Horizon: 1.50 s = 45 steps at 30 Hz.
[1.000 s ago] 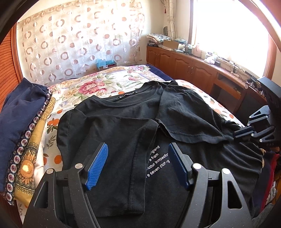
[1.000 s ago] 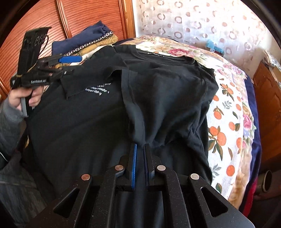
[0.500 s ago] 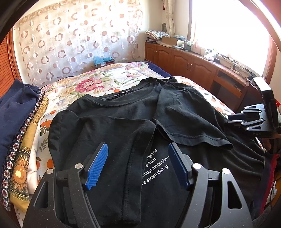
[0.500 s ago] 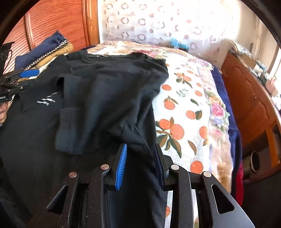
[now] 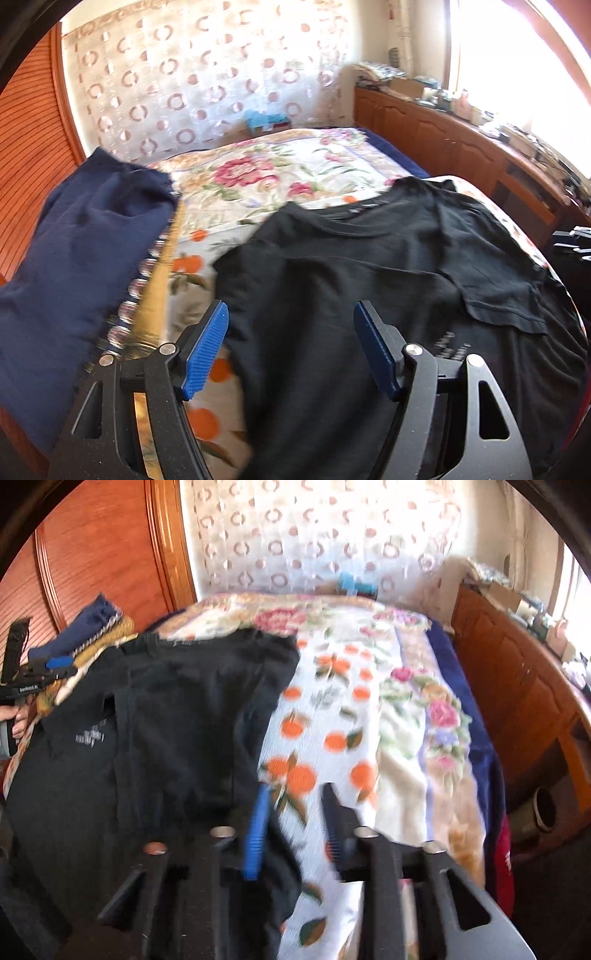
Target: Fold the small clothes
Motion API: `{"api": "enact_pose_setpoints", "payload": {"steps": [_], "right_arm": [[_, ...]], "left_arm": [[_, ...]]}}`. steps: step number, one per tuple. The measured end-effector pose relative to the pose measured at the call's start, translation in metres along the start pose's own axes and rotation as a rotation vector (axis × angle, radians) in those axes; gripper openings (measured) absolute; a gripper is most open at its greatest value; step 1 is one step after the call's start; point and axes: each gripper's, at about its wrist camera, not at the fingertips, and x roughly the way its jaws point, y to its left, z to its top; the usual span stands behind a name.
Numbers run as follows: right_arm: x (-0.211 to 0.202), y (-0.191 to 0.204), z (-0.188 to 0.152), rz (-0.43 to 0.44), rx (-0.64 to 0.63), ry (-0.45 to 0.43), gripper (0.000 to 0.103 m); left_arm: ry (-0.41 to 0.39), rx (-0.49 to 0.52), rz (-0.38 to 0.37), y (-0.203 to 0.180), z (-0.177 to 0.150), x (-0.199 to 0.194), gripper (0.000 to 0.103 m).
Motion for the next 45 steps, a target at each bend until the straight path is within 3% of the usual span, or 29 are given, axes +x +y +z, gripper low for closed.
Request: {"api": "enact_pose_setpoints", "payload": {"steps": [1, 7, 13, 25, 39, 41, 43, 45], "right_arm": [[0.0, -0.002, 0.005, -0.001, 0.001, -0.019, 0.056], [0.032, 0.003, 0.049, 0.041, -0.022, -0.035, 0.057], [0.085, 0.009, 0.087, 0.08, -0.045, -0.005, 0.057], [0.149, -0.002, 0.125, 0.097, -0.038, 0.055, 0.057], [0.165, 0.002, 0.134, 0.115, -0.049, 0.068, 0.057], [0.167, 0.004, 0.135, 0.115, -0.061, 0.068, 0.057], [0.169, 0.006, 0.137, 0.124, -0.074, 0.067, 0.057], [0.171, 0.007, 0.138, 0.131, -0.084, 0.067, 0.052]], "left_arm": [[0.007, -0.005, 0.0, 0.005, 0.001, 0.002, 0.066], [0.072, 0.009, 0.005, 0.014, 0.016, 0.026, 0.054], [0.135, -0.008, 0.044, 0.021, 0.023, 0.054, 0.054], [0.209, 0.002, 0.084, 0.023, 0.018, 0.084, 0.054], [0.198, -0.02, 0.063, 0.027, 0.023, 0.089, 0.053], [0.198, -0.023, 0.045, 0.028, 0.027, 0.092, 0.044], [0.197, -0.03, 0.039, 0.029, 0.029, 0.092, 0.019], [0.19, -0.026, 0.041, 0.028, 0.031, 0.091, 0.01]]}}
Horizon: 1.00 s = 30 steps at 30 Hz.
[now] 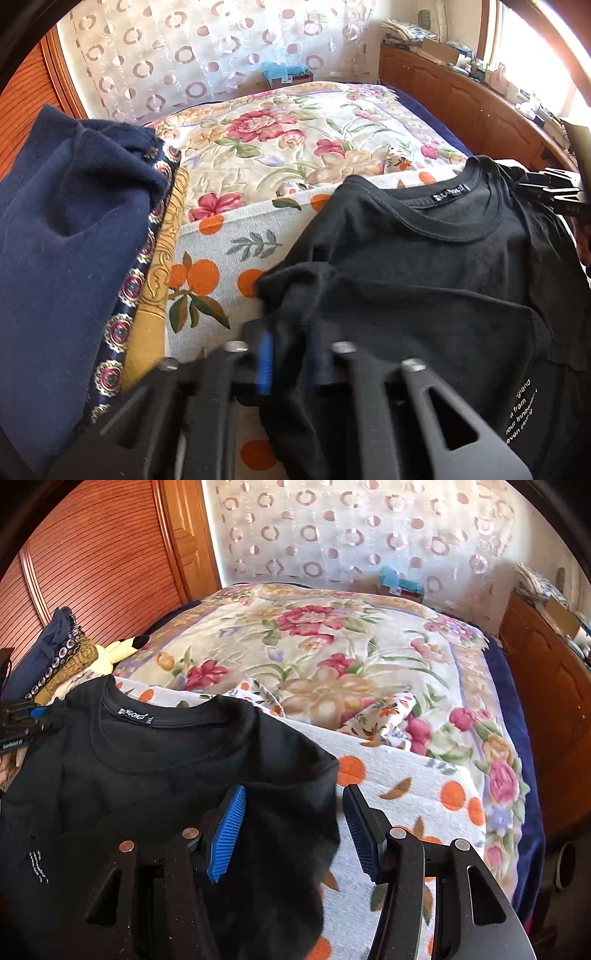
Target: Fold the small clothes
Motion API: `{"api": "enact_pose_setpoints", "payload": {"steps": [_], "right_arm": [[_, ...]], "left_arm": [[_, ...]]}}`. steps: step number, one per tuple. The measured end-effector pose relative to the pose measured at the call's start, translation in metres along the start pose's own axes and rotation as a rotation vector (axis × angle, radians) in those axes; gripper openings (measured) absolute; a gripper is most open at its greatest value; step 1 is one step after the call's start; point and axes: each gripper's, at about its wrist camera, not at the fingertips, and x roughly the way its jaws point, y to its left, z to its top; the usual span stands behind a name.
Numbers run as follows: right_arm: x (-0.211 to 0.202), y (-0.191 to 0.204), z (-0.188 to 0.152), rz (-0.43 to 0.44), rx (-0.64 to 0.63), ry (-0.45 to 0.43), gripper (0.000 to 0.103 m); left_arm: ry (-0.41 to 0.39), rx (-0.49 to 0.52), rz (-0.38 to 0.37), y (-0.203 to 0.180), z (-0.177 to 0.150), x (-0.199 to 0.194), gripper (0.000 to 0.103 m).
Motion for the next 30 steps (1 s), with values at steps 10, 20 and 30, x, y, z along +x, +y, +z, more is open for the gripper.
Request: {"api": "enact_pose_setpoints", "payload": {"steps": [10, 20, 30], "right_arm": [[-0.05, 0.013, 0.009, -0.027, -0.046, -0.121, 0.004], [-0.127, 0.039, -0.024, -0.05, -0.091, -0.205, 0.004], [-0.178, 0.067, -0.1, -0.065, -0.114, -0.235, 0.004]], "left_arm": [[-0.134, 0.021, 0.004, 0.002, 0.015, -0.065, 0.008], [-0.249, 0.059, -0.042, -0.013, -0.01, -0.134, 0.008], [-0.273, 0.095, -0.084, -0.029, -0.084, -0.174, 0.008]]}}
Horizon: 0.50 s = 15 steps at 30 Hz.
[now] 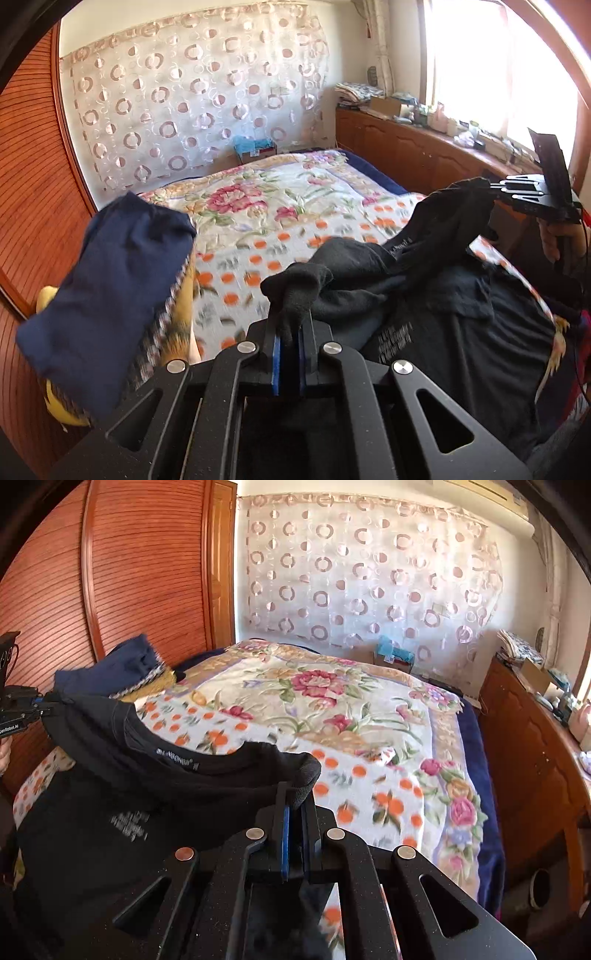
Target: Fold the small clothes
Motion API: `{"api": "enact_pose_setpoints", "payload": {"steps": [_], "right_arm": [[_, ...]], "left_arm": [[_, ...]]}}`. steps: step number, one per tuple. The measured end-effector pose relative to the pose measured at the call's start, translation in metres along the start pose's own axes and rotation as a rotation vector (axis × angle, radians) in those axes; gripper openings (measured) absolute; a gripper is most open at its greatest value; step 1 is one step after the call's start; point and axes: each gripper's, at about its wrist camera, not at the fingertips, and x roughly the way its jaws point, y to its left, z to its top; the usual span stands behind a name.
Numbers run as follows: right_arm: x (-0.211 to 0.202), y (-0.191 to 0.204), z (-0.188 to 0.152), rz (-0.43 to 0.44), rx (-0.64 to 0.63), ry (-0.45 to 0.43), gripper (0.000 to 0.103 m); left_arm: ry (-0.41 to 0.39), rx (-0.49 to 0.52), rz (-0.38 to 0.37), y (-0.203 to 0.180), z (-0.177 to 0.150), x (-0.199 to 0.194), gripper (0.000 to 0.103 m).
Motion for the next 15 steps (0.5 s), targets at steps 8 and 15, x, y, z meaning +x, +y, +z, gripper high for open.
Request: {"api": "enact_pose_setpoints", "payload": {"steps": [8, 15], "right_arm": [[-0.065, 0.028, -0.052, 0.001, 0.032, -0.022, 0.004], [-0.116, 0.057, -0.12, 0.068, 0.049, -0.001, 0.004]], "left_arm": [[-0.043, 0.004, -0.024, -0.023, -0.045, -0.053, 0.008], [-0.026, -0.062, -0.092, -0.04, -0.116, -0.087, 0.008]]}}
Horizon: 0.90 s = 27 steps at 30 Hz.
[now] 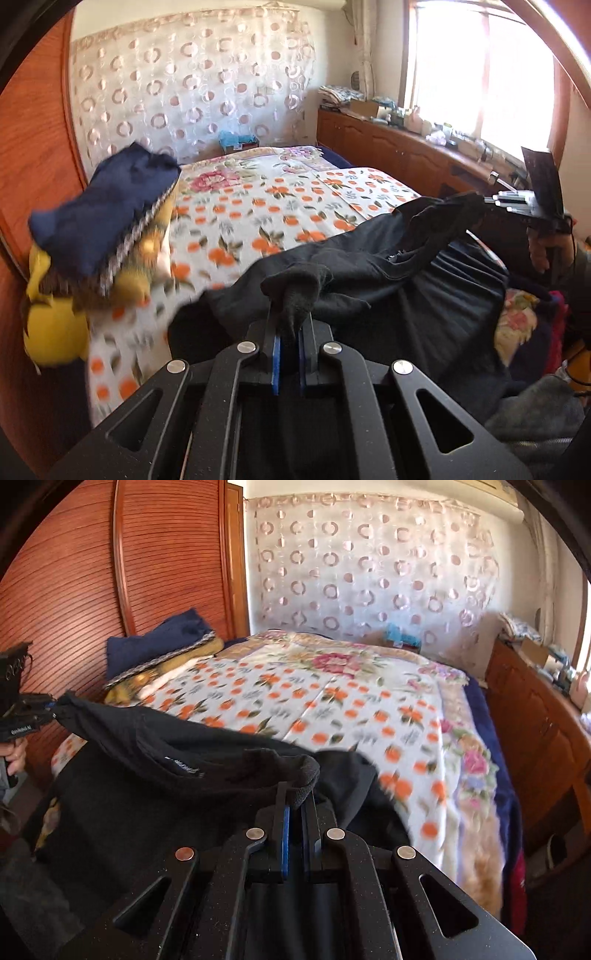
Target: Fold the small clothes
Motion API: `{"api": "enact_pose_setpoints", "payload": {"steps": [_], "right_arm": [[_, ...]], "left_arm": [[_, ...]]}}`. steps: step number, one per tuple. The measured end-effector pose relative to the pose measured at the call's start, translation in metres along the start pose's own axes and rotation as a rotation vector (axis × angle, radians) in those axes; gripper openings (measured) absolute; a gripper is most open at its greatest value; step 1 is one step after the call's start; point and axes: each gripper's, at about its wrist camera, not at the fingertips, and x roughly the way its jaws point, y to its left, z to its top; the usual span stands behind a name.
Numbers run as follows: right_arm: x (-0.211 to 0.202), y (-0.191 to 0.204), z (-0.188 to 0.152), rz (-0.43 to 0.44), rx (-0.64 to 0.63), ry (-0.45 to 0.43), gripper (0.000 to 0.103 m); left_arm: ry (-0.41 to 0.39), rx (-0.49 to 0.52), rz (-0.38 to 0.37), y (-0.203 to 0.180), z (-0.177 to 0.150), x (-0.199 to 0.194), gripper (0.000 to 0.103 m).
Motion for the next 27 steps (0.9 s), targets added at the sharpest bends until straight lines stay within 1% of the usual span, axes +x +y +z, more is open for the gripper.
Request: {"api": "enact_pose_setpoints", "payload": {"steps": [3, 5, 9, 13, 17, 20, 22, 25, 26, 27], "right_arm": [[-0.022, 0.005, -0.015, 0.02, 0.007, -0.002, 0.004], [-0.032, 0.009, -0.02, 0.023, -0.023, 0.008, 0.004], [-0.049, 0.008, -0.023, 0.025, -0.003, 0.041, 0.004], [-0.064, 0.015, -0.03, 0.014, -0.001, 0.078, 0.004], [-0.081, 0.028, -0.035, 0.039, 0.007, 0.099, 0.004], [-0.076, 0.032, -0.046, 0.062, -0.001, 0.134, 0.004], [-0.06, 0.026, -0.054, 0.07, 0.034, 0.177, 0.004], [-0.046, 0.024, -0.061, 0.051, 0.049, 0.22, 0.004], [-0.045, 0.023, -0.061, 0.047, 0.047, 0.225, 0.004], [-0.042, 0.021, -0.059, 0.045, 0.046, 0.227, 0.004]], "left_arm": [[0.006, -0.062, -0.013, 0.006, -0.019, -0.014, 0.008], [0.01, -0.103, -0.024, 0.007, -0.032, -0.021, 0.008], [0.022, -0.117, -0.023, -0.003, -0.052, -0.032, 0.008], [0.04, -0.097, -0.01, -0.01, -0.061, -0.045, 0.008], [0.06, -0.059, 0.02, -0.017, -0.068, -0.06, 0.008], [0.085, -0.037, 0.025, -0.019, -0.076, -0.054, 0.008], [0.086, -0.007, 0.032, -0.024, -0.081, -0.046, 0.008], [0.119, -0.013, 0.039, -0.025, -0.087, -0.034, 0.009], [0.122, -0.017, 0.045, -0.024, -0.087, -0.032, 0.01], [0.123, -0.02, 0.051, -0.023, -0.087, -0.032, 0.016]]}}
